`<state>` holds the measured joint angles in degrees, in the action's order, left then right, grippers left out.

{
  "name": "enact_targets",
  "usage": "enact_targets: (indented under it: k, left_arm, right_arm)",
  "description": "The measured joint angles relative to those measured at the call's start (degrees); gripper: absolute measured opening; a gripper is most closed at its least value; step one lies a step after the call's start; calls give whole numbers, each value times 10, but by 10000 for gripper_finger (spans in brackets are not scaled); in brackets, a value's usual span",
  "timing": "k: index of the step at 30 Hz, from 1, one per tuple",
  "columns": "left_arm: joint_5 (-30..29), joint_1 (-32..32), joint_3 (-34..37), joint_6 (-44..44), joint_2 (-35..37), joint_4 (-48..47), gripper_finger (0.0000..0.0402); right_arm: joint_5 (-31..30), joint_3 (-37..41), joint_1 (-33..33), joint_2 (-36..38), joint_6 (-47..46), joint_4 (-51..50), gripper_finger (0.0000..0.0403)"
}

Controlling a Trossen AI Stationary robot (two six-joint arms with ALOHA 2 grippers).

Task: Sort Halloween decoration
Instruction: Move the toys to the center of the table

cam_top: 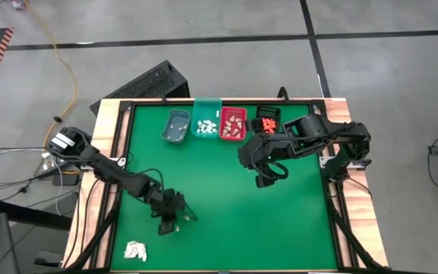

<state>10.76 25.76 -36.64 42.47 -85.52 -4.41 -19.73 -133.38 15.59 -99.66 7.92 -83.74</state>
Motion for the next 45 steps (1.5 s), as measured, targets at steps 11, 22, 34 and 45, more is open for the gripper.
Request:
enact_targets:
  k: [11, 22, 34, 45]
  left_arm:
    - [2, 11, 0, 60, 117, -149, 0]
    - [-5, 35, 33, 91, 83, -154, 0]
    - [-27, -34, 30, 7, -2, 10, 0]
    - [-65, -76, -9, -59, 37, 11, 0]
  right_arm:
    - [0, 0, 0, 0, 0, -2, 0]
    - [0, 0, 0, 0, -9, -2, 0]
    - [2, 0, -12, 0, -5, 7, 0]
    - [117, 88, -17, -4, 38, 136, 0]
